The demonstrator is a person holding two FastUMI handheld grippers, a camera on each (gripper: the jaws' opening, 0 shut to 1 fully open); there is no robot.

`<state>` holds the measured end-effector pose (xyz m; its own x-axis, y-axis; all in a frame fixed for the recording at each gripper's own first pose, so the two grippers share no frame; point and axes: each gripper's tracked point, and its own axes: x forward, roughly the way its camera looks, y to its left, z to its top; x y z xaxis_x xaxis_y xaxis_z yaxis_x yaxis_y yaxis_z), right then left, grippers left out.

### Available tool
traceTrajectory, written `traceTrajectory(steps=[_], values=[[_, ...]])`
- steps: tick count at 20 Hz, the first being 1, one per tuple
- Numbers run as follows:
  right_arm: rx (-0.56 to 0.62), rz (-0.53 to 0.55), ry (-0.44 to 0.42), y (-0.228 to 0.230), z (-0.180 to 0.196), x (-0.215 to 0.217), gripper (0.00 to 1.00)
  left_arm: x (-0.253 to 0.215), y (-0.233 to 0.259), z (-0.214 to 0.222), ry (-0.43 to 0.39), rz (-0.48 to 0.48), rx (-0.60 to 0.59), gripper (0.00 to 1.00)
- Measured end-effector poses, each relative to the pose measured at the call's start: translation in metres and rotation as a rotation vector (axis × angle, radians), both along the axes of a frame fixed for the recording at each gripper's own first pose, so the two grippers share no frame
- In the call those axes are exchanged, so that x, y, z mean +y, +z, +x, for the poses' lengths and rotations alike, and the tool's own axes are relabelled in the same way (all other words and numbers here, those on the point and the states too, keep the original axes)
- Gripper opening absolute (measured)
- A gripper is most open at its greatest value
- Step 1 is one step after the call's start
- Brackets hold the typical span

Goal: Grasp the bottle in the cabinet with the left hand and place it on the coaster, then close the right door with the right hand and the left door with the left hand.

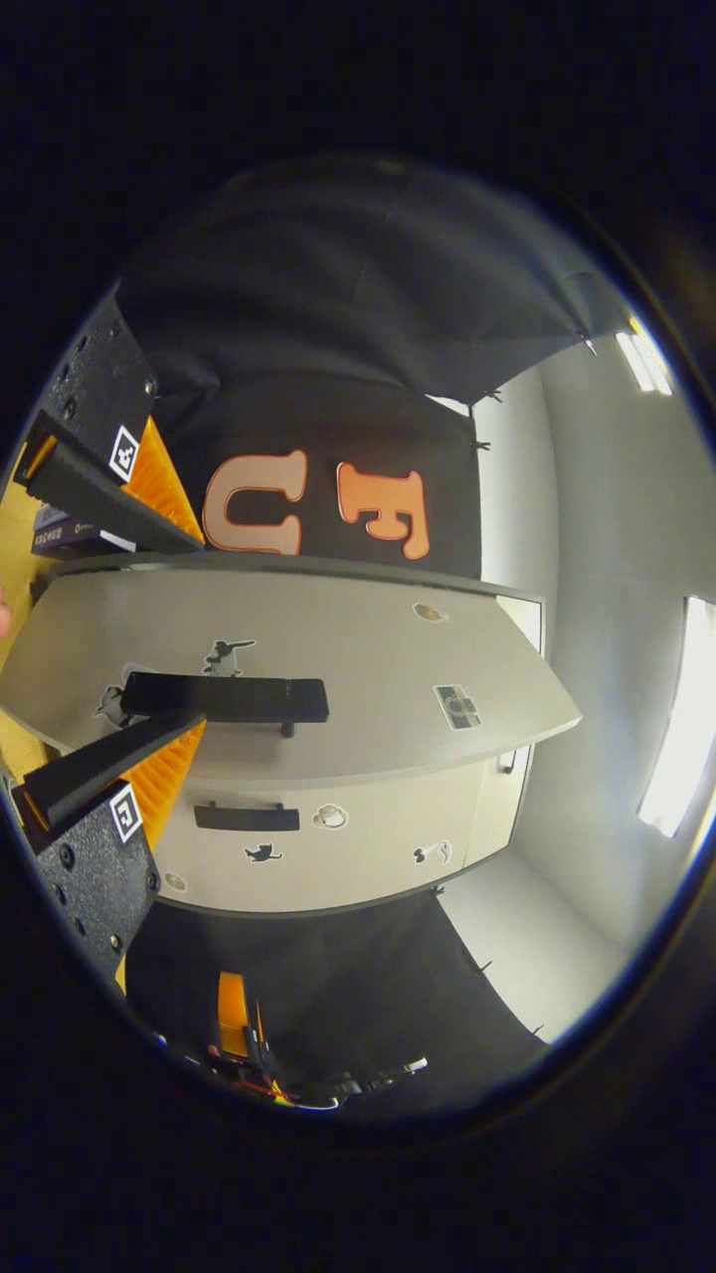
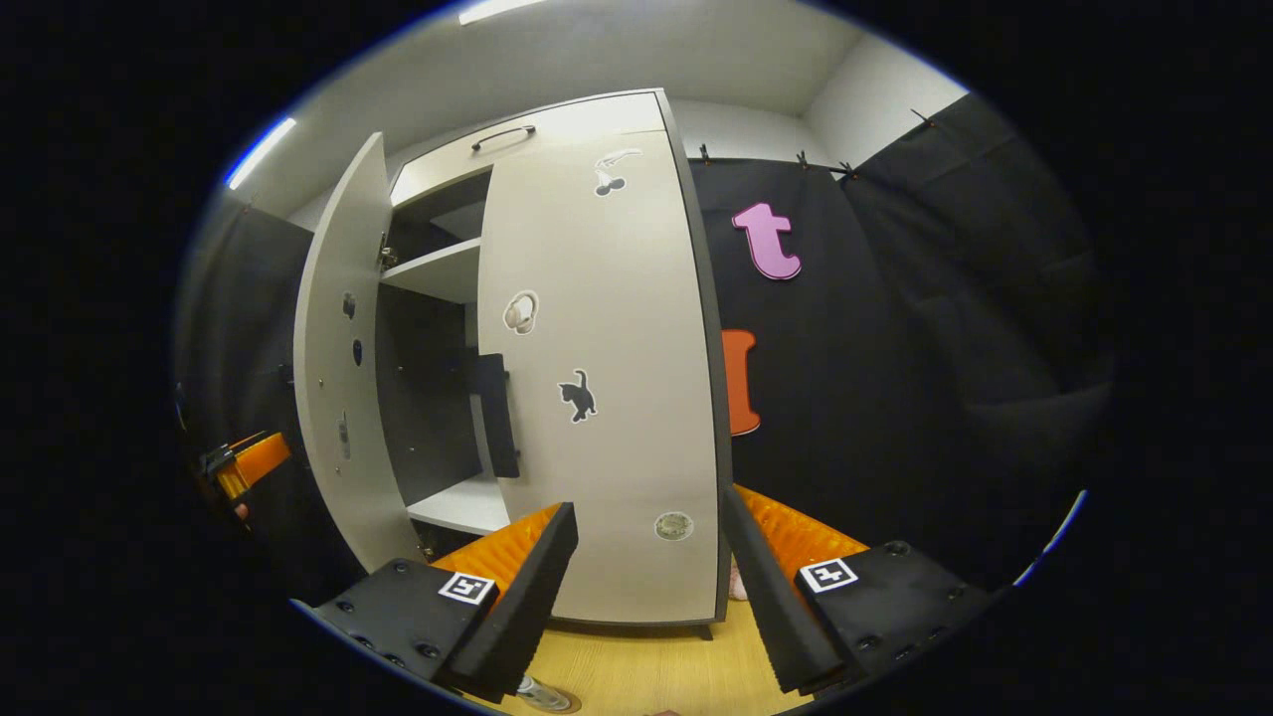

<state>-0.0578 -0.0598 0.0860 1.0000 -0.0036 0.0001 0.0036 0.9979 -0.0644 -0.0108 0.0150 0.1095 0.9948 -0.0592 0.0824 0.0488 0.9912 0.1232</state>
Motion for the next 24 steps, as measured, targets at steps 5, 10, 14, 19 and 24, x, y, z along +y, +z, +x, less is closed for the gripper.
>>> traceTrajectory(steps=[5,10,14,19,24], values=[[-0.005,0.003,-0.045,0.0,-0.005,-0.015,0.96,-0.016,-0.014,0.021,-0.04,-0.04,0.021,0.95],[-0.013,0.001,-0.077,0.004,-0.01,-0.027,0.96,-0.038,-0.029,0.05,-0.083,-0.076,0.052,0.95],[-0.018,-0.014,-0.107,0.005,-0.013,-0.039,0.96,-0.048,-0.043,0.073,-0.09,-0.097,0.077,0.95],[-0.015,-0.01,-0.142,0.004,-0.015,-0.054,0.96,-0.058,-0.052,0.096,-0.108,-0.105,0.083,0.94],[-0.012,-0.003,-0.17,0.001,-0.018,-0.069,0.96,-0.066,-0.057,0.113,-0.108,-0.095,0.101,0.95]])
